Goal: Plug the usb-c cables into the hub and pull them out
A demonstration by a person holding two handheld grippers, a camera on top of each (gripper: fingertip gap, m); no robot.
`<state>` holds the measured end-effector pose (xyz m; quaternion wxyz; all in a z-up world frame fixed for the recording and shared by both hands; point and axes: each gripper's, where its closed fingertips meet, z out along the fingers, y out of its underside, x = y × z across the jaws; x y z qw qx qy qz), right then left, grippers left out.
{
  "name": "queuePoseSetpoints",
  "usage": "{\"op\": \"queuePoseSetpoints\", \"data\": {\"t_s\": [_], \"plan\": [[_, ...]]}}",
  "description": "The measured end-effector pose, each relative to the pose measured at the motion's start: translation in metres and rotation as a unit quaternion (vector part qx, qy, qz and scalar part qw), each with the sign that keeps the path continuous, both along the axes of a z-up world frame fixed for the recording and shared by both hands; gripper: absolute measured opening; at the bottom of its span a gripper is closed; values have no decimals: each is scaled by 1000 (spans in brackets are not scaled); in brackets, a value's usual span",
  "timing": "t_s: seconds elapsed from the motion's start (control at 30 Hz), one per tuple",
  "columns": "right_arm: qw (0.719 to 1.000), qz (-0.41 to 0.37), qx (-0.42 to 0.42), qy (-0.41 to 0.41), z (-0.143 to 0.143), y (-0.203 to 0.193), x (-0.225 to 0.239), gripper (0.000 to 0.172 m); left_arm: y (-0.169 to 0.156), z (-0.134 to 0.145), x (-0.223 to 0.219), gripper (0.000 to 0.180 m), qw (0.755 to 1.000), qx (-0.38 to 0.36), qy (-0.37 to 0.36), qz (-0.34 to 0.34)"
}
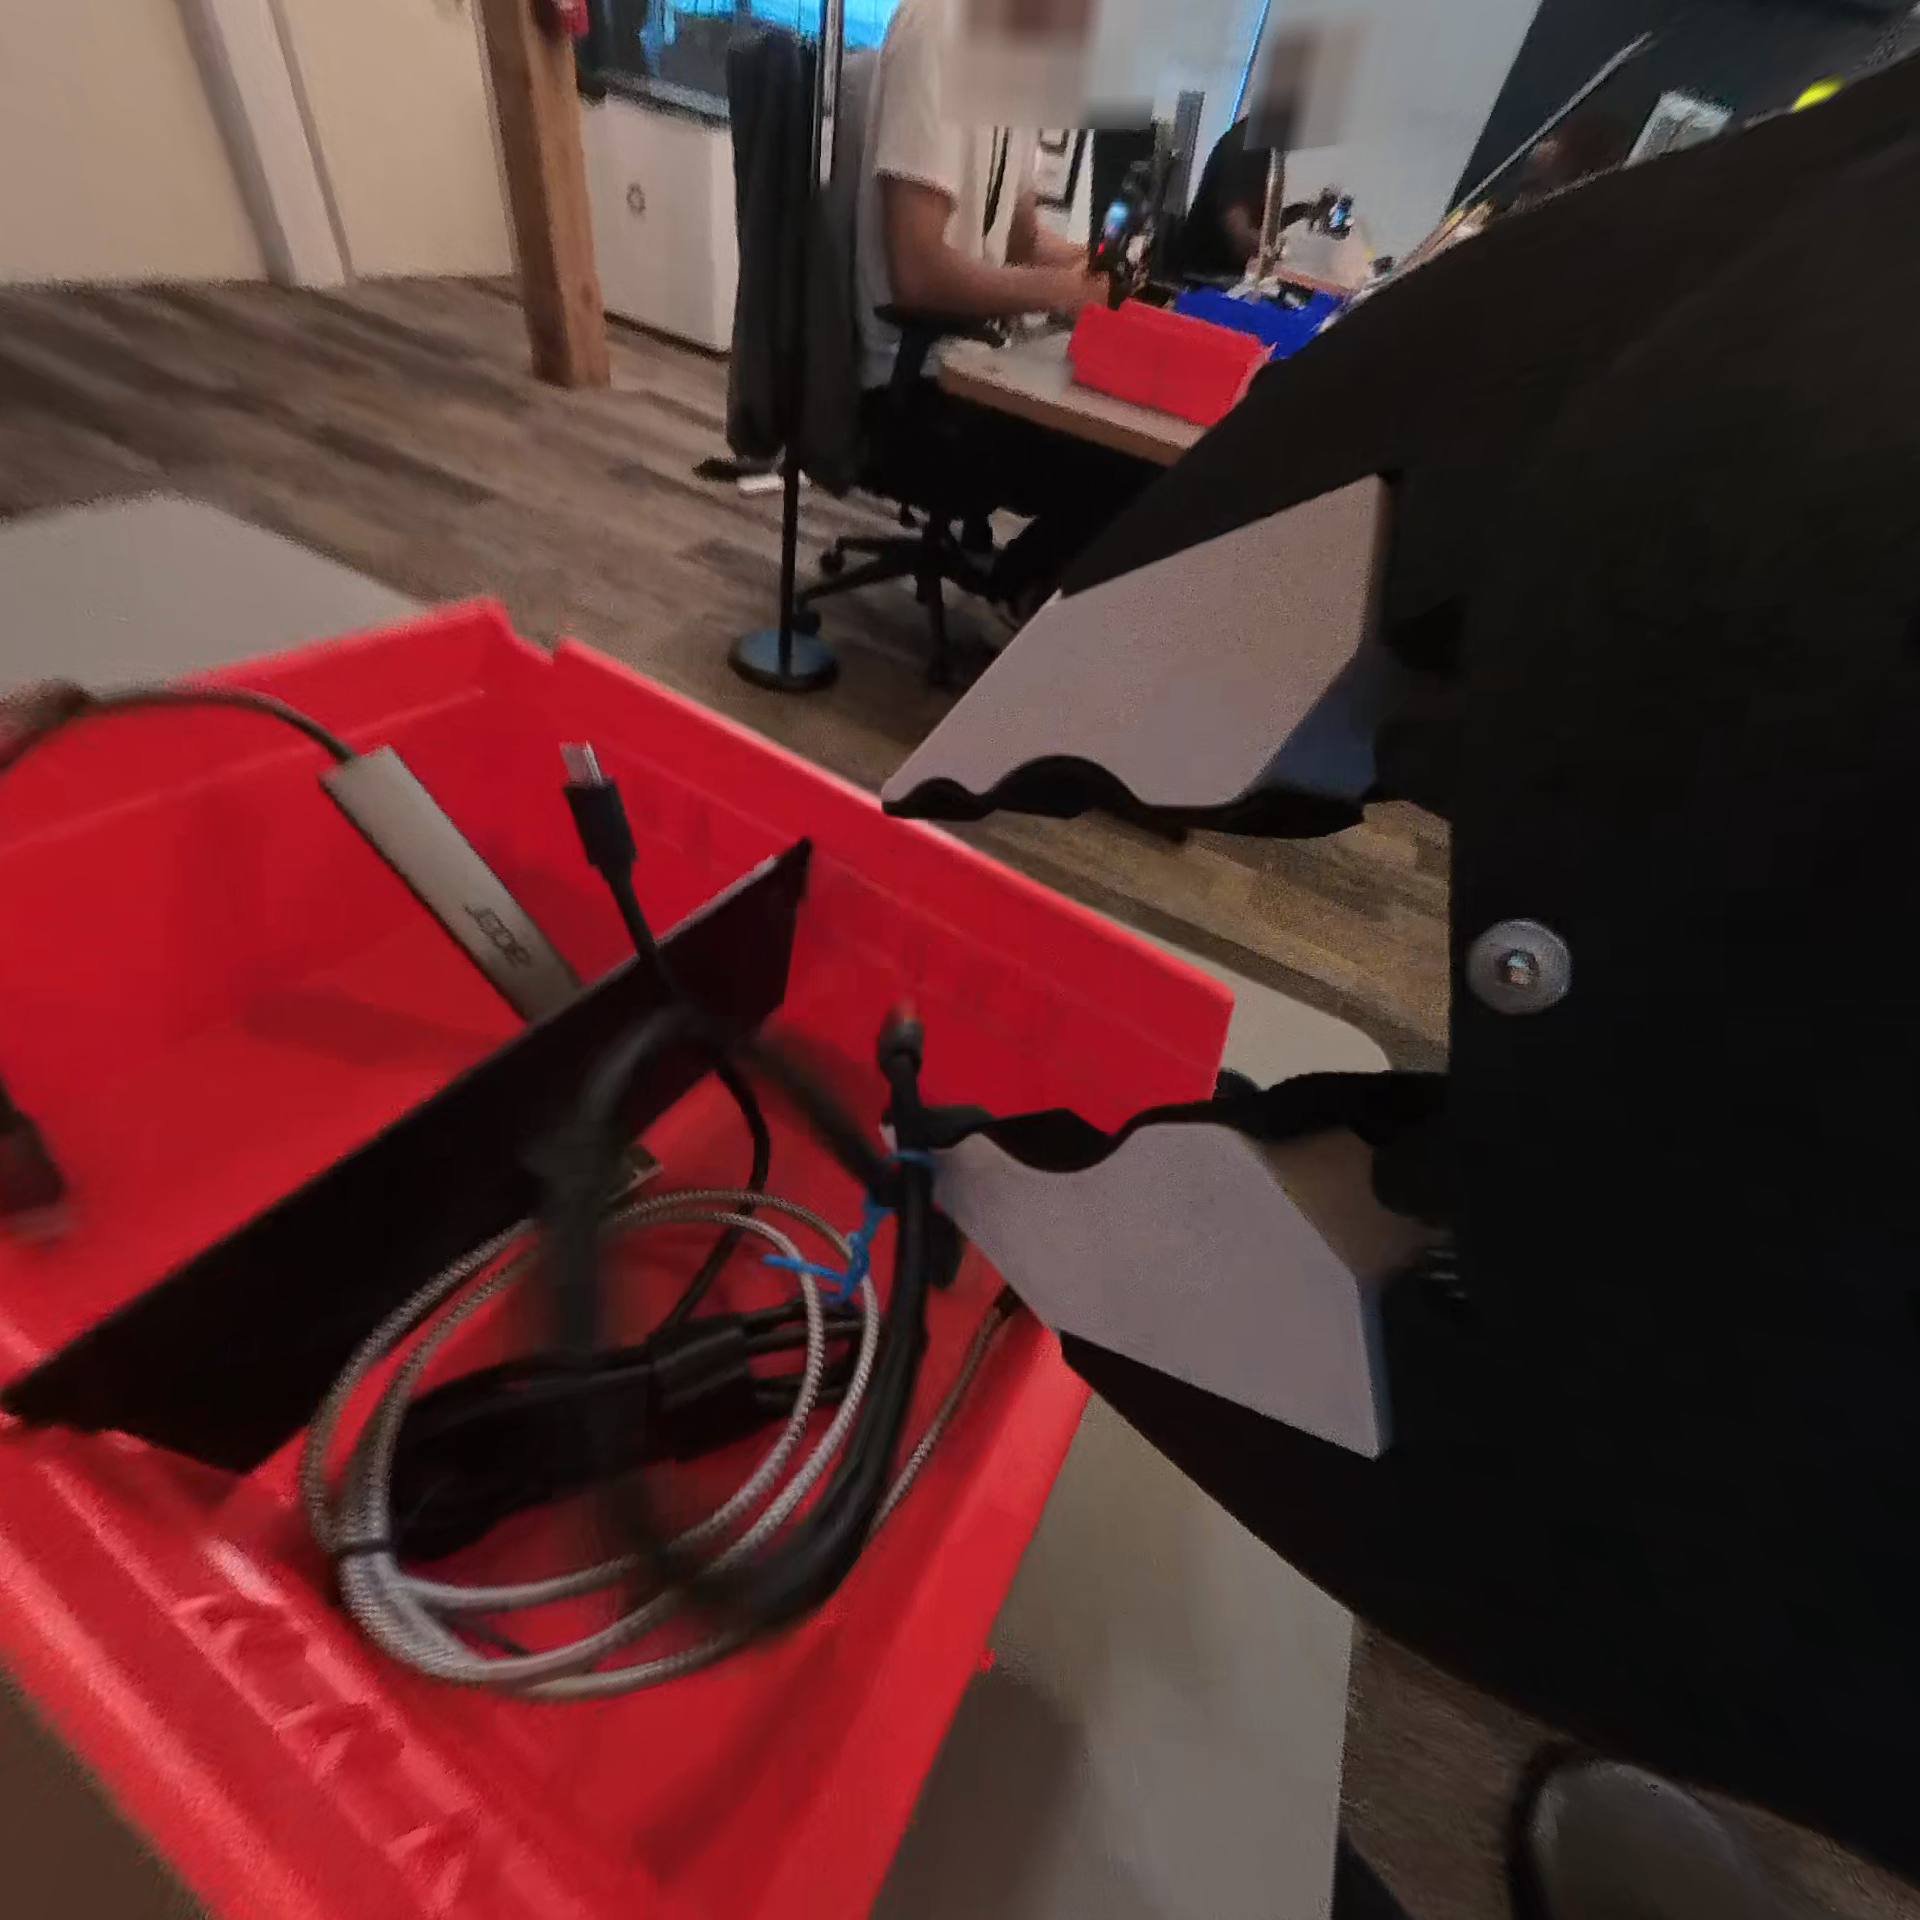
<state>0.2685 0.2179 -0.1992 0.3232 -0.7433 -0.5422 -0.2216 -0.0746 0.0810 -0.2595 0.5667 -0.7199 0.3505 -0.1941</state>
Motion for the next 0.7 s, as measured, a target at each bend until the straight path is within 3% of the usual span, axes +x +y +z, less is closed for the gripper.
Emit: {"op": "queuePoseSetpoints", "data": {"t_s": [0.13, 0.4, 0.47, 0.5, 0.57, 0.63, 0.7], "plan": [[998, 35, 46, 34, 30, -13, -26, 54, 2, -6, 0, 7, 1000, 2, 26, 11], [999, -17, 3, -40, -2, 12, -6, 49, 2, -18, 3, 4, 998, -4, 59, 8], [999, -23, 17, -46, 6, 7, -7, 49, 2, -18, 3, 9, 998, 2, 67, 10], [999, 2, 27, -22, 14, -1, -23, 48, 2, -17, 4, 8, 997, 7, 72, 8], [988, 122, 17, 94, 28, -34, -91, 45, 1, -18, 6, 7, 996, 20, 90, 6], [939, 286, -10, 192, 42, -92, -169, 44, 0, -20, 8, 7, 991, 42, 125, 4], [894, 401, -10, 201, 38, -139, -222, 41, -2, -22, 12, 7, 984, 73, 162, -2]]}}
